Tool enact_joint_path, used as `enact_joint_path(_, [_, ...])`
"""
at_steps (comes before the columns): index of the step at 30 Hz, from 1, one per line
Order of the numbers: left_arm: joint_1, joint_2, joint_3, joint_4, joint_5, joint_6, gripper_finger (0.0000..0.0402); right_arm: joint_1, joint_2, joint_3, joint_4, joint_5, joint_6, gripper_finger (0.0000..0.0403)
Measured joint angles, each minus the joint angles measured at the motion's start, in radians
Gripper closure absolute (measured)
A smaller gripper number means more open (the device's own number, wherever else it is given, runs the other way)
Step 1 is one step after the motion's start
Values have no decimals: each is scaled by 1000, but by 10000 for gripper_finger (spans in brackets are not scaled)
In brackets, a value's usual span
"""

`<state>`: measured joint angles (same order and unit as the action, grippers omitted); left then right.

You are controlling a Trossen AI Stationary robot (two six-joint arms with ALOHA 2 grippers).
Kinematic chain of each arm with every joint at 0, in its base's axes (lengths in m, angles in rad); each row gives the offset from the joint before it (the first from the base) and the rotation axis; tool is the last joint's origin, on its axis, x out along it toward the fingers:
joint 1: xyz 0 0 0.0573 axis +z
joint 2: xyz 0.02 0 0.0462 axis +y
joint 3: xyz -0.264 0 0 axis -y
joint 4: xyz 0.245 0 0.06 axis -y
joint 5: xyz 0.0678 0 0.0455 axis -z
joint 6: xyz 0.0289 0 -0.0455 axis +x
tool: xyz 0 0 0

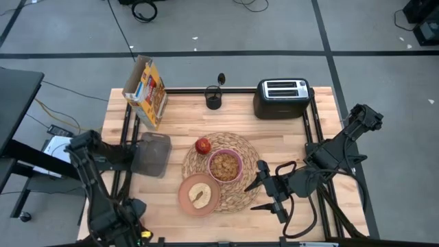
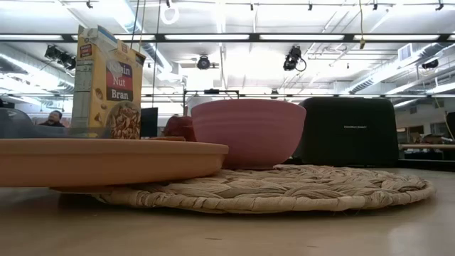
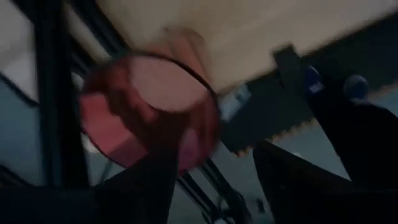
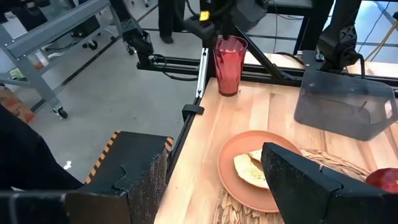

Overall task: Arrange a breakfast setting
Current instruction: Put the cup on the top right of the table beside the brown placemat

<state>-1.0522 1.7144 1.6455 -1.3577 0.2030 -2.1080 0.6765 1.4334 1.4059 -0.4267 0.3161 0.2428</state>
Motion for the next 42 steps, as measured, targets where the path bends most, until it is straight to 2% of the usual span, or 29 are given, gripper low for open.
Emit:
enact_joint_path(6, [1, 1, -1, -28, -37, 21, 142, -6, 0, 0, 0, -3, 0, 137])
enact_joint_path(13, [1, 5, -154, 142, 9, 22, 156, -11, 0, 0, 0, 0, 18, 137])
enact_joint_path(19, [7, 4, -182, 171, 9, 25, 208, -5, 0, 0, 0, -4, 26, 137])
enact_joint_path(29, [6, 4, -181, 162, 12, 37, 383, -12, -49, -2, 6, -17, -60, 138])
enact_joint_path(36, [22, 4, -112, 95, 34, 53, 387, -44, -109, -1, 6, 84, -96, 126])
enact_joint_path(42, [87, 4, 55, -51, 9, 132, 389, -92, -20, -55, 93, 80, -116, 81])
